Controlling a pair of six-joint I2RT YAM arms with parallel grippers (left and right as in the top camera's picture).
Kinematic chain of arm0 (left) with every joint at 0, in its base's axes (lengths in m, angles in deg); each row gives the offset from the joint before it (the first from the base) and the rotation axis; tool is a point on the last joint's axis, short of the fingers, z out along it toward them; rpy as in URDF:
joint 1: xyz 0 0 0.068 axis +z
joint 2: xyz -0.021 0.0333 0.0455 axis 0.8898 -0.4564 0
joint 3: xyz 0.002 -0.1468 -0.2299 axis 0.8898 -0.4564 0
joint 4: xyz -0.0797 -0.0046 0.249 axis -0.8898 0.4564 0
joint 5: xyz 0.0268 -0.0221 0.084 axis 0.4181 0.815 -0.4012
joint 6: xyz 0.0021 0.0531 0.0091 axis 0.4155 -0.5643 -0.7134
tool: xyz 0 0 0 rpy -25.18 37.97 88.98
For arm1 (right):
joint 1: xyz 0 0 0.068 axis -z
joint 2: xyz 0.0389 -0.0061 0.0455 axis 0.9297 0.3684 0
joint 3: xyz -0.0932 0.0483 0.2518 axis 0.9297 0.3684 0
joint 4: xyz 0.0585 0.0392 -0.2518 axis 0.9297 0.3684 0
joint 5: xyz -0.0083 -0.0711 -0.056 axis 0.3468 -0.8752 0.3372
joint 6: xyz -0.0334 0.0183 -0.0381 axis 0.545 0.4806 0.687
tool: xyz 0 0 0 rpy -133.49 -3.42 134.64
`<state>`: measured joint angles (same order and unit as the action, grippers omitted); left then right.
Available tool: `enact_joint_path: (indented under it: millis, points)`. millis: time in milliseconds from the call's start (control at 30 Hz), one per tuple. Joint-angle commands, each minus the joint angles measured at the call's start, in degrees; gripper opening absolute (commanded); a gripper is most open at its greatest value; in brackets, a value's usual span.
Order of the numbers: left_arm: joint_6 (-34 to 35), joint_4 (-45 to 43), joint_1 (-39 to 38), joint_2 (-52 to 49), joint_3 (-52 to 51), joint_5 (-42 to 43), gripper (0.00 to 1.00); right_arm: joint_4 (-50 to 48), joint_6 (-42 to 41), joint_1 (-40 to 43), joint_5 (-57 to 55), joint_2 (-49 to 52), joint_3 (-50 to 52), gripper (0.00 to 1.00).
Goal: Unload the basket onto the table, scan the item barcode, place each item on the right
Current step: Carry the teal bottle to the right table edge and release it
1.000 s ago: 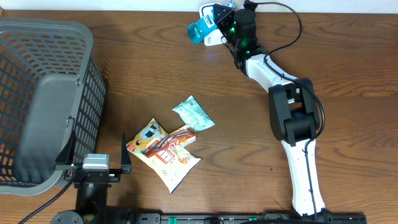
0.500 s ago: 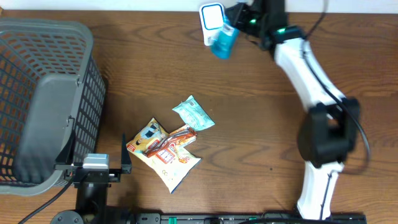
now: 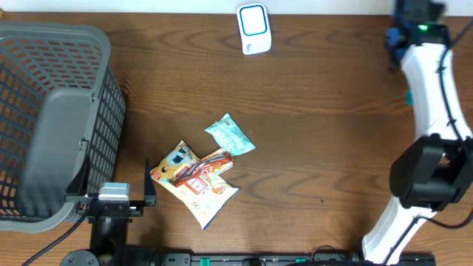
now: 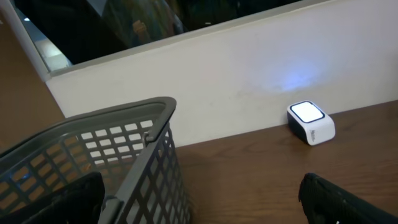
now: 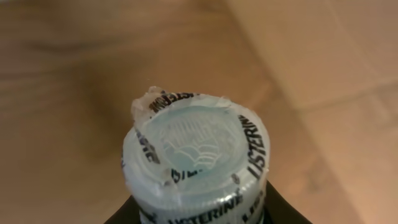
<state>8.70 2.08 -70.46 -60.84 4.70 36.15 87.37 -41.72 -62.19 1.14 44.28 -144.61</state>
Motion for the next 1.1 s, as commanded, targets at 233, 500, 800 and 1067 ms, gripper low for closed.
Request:
enact_joint_path:
  millis: [233, 500, 800, 1067]
  points:
    - [0.94, 0.85, -0.22, 0.04, 0.31, 0.52, 1.00, 1.60, 5.79, 15.89, -6.86, 11.17, -0.02, 0.05]
    - [0.94, 1.11, -0.22, 0.04, 0.31, 0.52, 1.00, 1.49, 5.79, 22.99, 5.55, 16.00, -0.02, 0.33]
    - [0.94, 1.27, -0.22, 0.04, 0.31, 0.52, 1.00, 2.25, 5.81, 26.86, 6.40, 15.91, -0.04, 0.99]
    - [0.96, 1.03, -0.22, 0.04, 0.31, 0.55, 1.00, 4.57, 5.81, 23.43, 14.82, 9.55, -0.07, 0.01]
